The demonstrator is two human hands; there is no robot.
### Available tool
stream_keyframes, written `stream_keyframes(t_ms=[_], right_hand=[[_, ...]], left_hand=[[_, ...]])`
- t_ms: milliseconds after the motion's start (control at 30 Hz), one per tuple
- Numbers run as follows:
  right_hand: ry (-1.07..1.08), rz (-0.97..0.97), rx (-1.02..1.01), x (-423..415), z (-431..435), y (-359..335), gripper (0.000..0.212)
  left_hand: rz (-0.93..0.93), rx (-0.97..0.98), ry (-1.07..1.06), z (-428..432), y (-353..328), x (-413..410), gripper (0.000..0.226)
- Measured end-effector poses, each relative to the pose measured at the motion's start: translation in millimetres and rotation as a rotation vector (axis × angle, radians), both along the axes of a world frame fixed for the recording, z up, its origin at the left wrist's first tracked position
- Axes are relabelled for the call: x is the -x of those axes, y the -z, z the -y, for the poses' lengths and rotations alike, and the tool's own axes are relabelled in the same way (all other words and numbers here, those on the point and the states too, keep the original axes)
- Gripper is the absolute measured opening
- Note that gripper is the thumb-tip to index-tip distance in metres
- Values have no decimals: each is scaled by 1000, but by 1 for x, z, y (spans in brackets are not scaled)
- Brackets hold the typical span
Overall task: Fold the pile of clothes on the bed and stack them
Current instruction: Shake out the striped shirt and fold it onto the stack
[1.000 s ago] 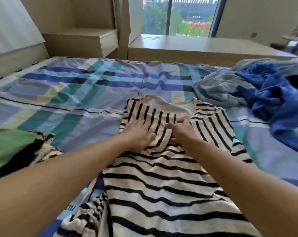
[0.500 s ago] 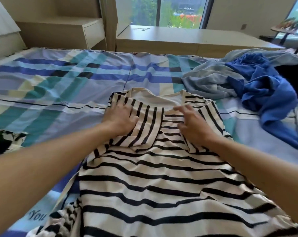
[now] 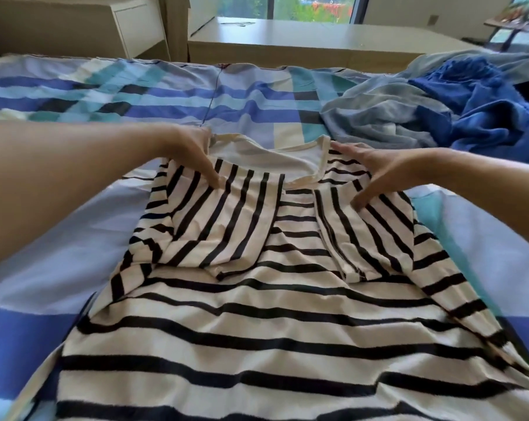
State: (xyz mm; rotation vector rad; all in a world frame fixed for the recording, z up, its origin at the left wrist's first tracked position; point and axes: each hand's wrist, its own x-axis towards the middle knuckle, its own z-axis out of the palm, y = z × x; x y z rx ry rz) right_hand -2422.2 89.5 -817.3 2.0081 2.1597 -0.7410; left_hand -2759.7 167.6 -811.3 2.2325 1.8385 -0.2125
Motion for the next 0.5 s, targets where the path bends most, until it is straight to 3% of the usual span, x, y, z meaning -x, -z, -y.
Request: stream_keyframes(t_ms=[133,233,267,367,400,500], right_hand=[[-24,149,-107,19,-5,4,149],[3,252,-50,32,-11,-5,152],[4,291,-24,36,-10,-9,140],[-81,428,2,47,-2,-21,69],[-112,443,-8,47,0,-22,54],[-126,403,-30,43,-2,-26,33]], left_hand=[[-82,12,3,5,-3,-4,66],[-140,12,116,16,-8,-9,35],[-154,16,158,20,-10,-10,30],[-171,8,253,32,-14,-8,25],[-171,0,278,35,-15,-7,25],[-141,24,289,34,-18,-4,22]])
